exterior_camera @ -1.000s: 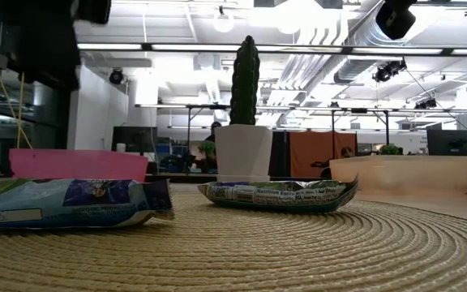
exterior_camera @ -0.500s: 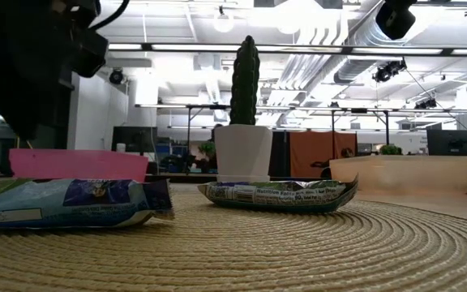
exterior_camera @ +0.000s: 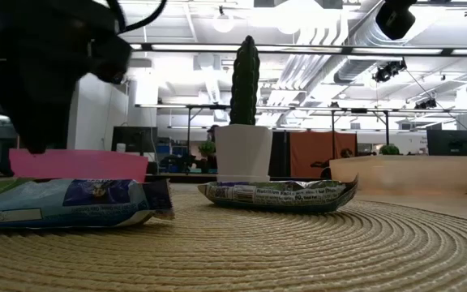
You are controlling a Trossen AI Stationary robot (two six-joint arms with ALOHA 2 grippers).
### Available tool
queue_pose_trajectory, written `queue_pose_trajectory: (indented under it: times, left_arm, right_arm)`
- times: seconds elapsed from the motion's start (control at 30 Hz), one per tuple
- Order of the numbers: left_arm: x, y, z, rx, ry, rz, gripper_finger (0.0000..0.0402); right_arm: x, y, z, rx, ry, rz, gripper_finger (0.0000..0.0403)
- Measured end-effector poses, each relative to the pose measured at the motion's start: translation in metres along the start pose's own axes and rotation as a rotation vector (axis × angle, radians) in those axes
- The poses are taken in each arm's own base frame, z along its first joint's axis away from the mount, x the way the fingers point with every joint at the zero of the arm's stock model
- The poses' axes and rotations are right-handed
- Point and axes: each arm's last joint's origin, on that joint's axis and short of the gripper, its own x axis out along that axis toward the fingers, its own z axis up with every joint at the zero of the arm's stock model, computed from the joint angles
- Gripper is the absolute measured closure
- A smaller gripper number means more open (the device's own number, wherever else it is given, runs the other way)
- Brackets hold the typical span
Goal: Pick and place Granola Bars by type
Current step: Put the yellow granola bar into the orange bin
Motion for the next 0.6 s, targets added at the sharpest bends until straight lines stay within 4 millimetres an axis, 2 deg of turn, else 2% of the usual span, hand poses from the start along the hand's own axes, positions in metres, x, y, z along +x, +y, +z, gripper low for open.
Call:
queue_pose_trajectory:
  times: [0.27,0.4,0.6]
  left_arm:
    - [0.018,-0.014,0.020,-0.067,0.027,0.049,0.0215]
    - [0.026,-0.013,0.025,-0.086,0.048,0.065,0.0215]
    - [0.026,-0.012,0.025,-0.087,0.043,0.079,0.0215]
  right_arm:
    - [0.000,0.000,0.000,0.008,0.001,-0.001,0.0242]
    - [0.000,0.000,0.000,0.008,0.001,0.000,0.0242]
    - [0.000,0.000,-0.001,0.010,0.005,0.000,0.0242]
